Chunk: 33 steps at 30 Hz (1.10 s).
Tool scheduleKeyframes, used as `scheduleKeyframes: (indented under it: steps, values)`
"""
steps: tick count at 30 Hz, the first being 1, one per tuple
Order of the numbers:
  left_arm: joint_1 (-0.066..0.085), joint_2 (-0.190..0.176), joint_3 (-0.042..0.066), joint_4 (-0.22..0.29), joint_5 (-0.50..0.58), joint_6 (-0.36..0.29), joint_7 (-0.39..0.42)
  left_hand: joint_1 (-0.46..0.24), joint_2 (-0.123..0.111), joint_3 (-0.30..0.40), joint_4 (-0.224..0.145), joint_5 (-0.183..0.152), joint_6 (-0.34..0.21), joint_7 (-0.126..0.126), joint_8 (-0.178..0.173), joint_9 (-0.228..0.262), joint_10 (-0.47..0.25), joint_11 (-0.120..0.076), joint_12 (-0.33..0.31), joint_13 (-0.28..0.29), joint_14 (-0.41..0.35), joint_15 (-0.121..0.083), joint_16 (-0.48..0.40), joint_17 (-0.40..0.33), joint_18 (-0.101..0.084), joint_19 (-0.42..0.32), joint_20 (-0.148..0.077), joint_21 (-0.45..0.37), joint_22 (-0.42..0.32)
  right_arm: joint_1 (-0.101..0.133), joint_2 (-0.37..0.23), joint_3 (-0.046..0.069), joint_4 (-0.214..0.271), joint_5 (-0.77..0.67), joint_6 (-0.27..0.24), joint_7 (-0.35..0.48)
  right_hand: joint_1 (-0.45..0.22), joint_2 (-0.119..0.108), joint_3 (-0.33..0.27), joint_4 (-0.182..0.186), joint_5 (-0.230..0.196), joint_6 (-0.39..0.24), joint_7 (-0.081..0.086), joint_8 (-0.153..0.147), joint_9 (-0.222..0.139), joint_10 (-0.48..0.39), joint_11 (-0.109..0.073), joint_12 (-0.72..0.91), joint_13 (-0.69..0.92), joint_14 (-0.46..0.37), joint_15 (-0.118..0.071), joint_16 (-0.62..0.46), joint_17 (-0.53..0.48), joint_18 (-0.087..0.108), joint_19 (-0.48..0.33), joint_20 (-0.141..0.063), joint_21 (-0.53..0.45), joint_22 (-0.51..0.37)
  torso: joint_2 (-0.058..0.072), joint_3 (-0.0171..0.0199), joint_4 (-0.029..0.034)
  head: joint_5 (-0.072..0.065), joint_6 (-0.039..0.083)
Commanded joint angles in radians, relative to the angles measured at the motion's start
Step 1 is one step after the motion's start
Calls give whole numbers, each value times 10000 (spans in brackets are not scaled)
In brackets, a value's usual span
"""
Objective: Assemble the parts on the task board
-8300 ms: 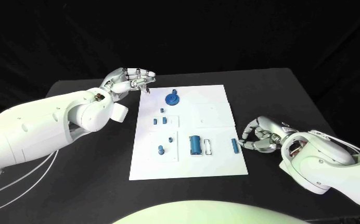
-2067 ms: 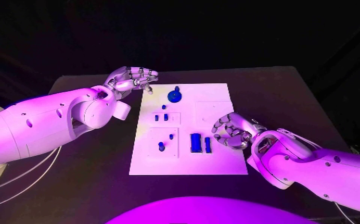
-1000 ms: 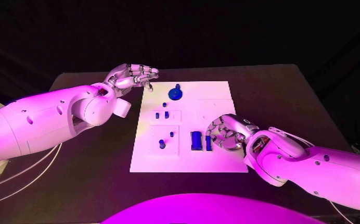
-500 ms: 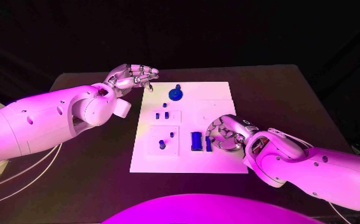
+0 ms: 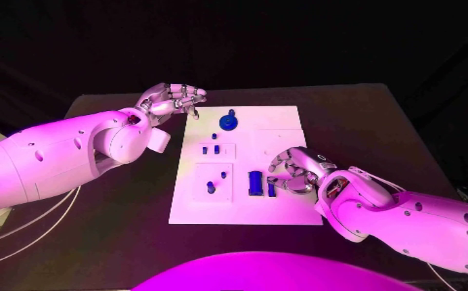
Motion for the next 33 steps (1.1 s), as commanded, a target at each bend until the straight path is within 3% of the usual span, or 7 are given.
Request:
scheduleKeyframes:
  steps: [1,9,20,26,33]
  values:
    - [2,9,7,20,10,130,26,92,-6,-35,-8,-22,-76,-3,47,-9,-86,-13,45,-5,-80,19,49,3,138,65,-12,-36,-10,-21,26,-5,-40,-231,-32,-175,268,158,-808,24,-1338,-85,14,-70,-54,944,58,-72,2547,1044,77,33,2634,-49,238,124,-91,1634,2,2,-4,9,-3]
    - [2,7,7,25,6,135,17,101,-4,-36,-9,-22,-77,-2,47,-9,-93,-11,45,-7,-82,19,48,2,138,66,-12,-39,-12,-33,99,-5,-177,-340,332,-248,552,97,-1140,184,-1339,-27,10,-70,-118,937,58,-83,2541,1044,79,33,2634,-46,241,135,-101,1633,-1,0,-2,12,-17]
    - [2,1,7,26,-1,136,10,101,-4,-36,-9,-22,-77,-2,47,-9,-93,-11,45,-7,-82,19,48,2,138,66,-12,-39,-12,-48,120,-5,-371,-423,715,-225,958,186,-1780,565,-1339,187,-55,43,-180,959,3,-47,2560,1044,34,33,2634,-54,258,109,-47,1649,-5,-1,0,16,-25]
    - [2,-1,7,27,-3,136,12,101,-4,-36,-9,-22,-77,-2,47,-9,-93,-11,45,-7,-82,19,48,2,138,66,-12,-39,-12,-55,99,-5,-376,-345,408,-23,1103,301,-2028,792,-1339,250,-81,86,-208,980,-19,-13,2579,1044,16,33,2634,-57,269,93,-27,1656,-8,-1,-7,9,-9]
    - [1,0,6,24,-4,125,37,120,12,-40,4,-22,-75,4,53,-11,-116,-5,48,-12,-93,24,46,-3,135,71,-10,-54,-20,-55,-98,2,-77,417,-537,820,1143,354,-2549,1269,-1335,107,-43,39,-287,938,0,-81,2539,1044,31,33,2634,-24,235,93,-295,1604,-22,-4,-15,15,28]
